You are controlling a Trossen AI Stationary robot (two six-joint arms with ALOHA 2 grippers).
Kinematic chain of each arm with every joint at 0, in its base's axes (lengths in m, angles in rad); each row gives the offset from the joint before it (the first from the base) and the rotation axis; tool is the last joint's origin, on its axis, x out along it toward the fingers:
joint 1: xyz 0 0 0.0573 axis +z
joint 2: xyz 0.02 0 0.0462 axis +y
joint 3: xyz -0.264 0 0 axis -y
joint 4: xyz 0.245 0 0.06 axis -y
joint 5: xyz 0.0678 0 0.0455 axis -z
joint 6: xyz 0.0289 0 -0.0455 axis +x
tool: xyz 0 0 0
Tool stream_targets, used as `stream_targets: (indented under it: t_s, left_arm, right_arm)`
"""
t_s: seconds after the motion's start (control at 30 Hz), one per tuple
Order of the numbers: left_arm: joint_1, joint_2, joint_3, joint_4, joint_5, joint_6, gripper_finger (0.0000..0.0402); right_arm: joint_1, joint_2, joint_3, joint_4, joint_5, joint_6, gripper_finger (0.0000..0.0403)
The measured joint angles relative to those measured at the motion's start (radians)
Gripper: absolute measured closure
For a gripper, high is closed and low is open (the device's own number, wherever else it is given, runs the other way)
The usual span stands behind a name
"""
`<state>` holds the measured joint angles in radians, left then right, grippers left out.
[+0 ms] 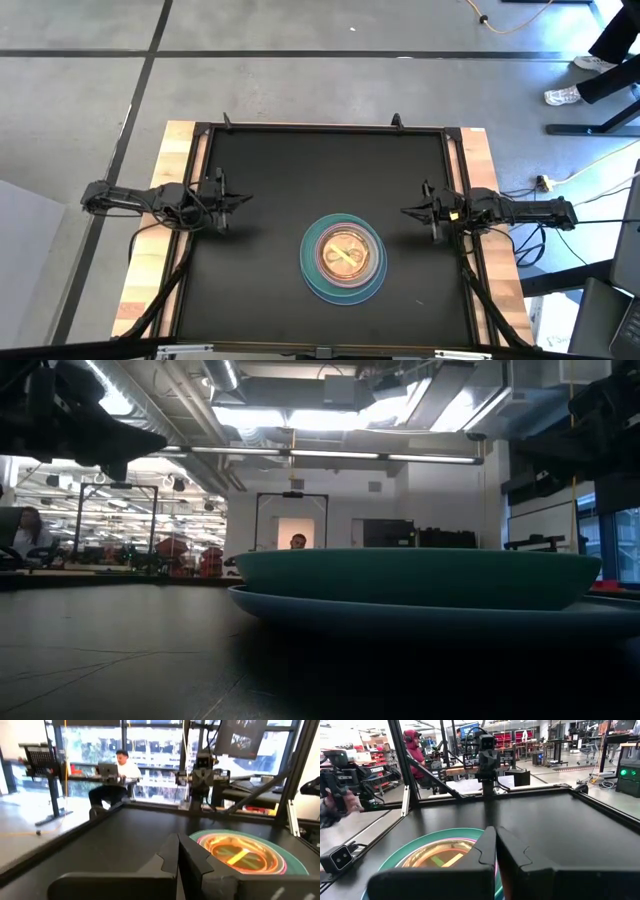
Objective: Stack plastic plates
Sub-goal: Return to Home Position
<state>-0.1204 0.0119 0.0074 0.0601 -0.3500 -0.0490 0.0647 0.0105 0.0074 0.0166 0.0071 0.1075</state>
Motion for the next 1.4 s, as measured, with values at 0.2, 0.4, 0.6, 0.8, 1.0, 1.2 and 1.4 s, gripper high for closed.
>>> stream_targets:
  t_s: [0.2, 0.4, 0.6, 0.8, 1.0, 1.2, 1.4]
  left_arm:
    - [0.000, 0.012, 0.000, 0.000, 0.001, -0.024, 0.0401]
    - [0.000, 0.012, 0.000, 0.000, 0.000, -0.025, 0.0401]
    - [0.000, 0.012, 0.000, 0.000, 0.000, -0.026, 0.0401]
    - [0.000, 0.012, 0.000, 0.000, 0.000, -0.026, 0.0401]
    - [0.000, 0.012, 0.000, 0.000, 0.000, -0.026, 0.0401]
    - [0.000, 0.012, 0.000, 0.000, 0.000, -0.026, 0.0401]
    - [0.000, 0.012, 0.000, 0.000, 0.000, -0.026, 0.0401]
  right_arm:
    - [0.000, 0.000, 0.000, -0.001, 0.000, 0.000, 0.0395]
    - [0.000, 0.000, 0.000, -0.002, 0.000, 0.000, 0.0395]
    - [0.000, 0.000, 0.000, -0.003, 0.000, 0.000, 0.0395]
    - [0.000, 0.000, 0.000, -0.003, 0.000, 0.000, 0.0395]
    - [0.000, 0.000, 0.000, -0.003, 0.000, 0.000, 0.0395]
    - [0.000, 0.000, 0.000, -0.003, 0.000, 0.000, 0.0395]
    - [0.000, 0.000, 0.000, -0.004, 0.000, 0.000, 0.0395]
